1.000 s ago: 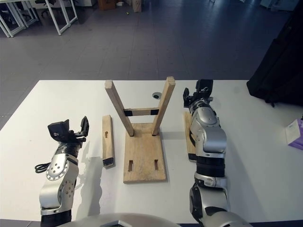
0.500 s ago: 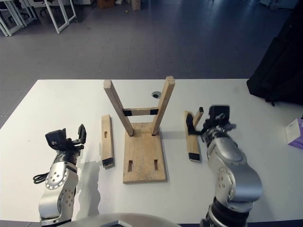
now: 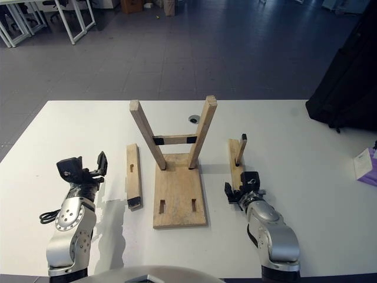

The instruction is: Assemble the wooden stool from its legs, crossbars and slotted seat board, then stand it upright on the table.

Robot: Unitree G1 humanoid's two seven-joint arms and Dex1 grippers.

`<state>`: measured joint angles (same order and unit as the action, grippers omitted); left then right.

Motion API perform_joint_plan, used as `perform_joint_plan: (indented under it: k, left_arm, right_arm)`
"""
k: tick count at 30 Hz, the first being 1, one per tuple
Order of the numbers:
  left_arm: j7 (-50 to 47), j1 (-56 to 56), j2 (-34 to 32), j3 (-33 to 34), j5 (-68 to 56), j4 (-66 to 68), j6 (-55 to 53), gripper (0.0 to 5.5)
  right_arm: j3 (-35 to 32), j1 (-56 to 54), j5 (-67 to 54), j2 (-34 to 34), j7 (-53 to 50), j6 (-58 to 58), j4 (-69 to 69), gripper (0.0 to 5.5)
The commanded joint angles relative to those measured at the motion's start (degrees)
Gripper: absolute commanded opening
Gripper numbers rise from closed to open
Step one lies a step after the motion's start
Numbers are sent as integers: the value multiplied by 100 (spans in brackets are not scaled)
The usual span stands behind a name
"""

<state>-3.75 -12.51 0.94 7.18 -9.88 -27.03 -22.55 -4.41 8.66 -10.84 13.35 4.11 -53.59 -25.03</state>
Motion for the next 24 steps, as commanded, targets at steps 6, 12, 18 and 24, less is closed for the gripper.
perform_joint_plan:
  k: [6,12,18,24]
  left_arm:
    - [93,306,-98,107,-822,-277,-1297,357]
    - [937,1073,-805,657,-2059,-520,-2009,357]
    - [2500,2669,-2483,1444,-6852,-508,-3487,438]
    - [3310,3849,-3077,1084,-9627,1281,-3937,438]
  right_arm:
    - [-188,234,78,-1,-58,-9,697,204]
    - [-1029,-1371,-419,322,119,198,-238,202]
    - [-2335,-4157,-3345,228,356,-935,-1159,202]
    - [-1891,-4071,-7152,323,1165,-1160,-587,202]
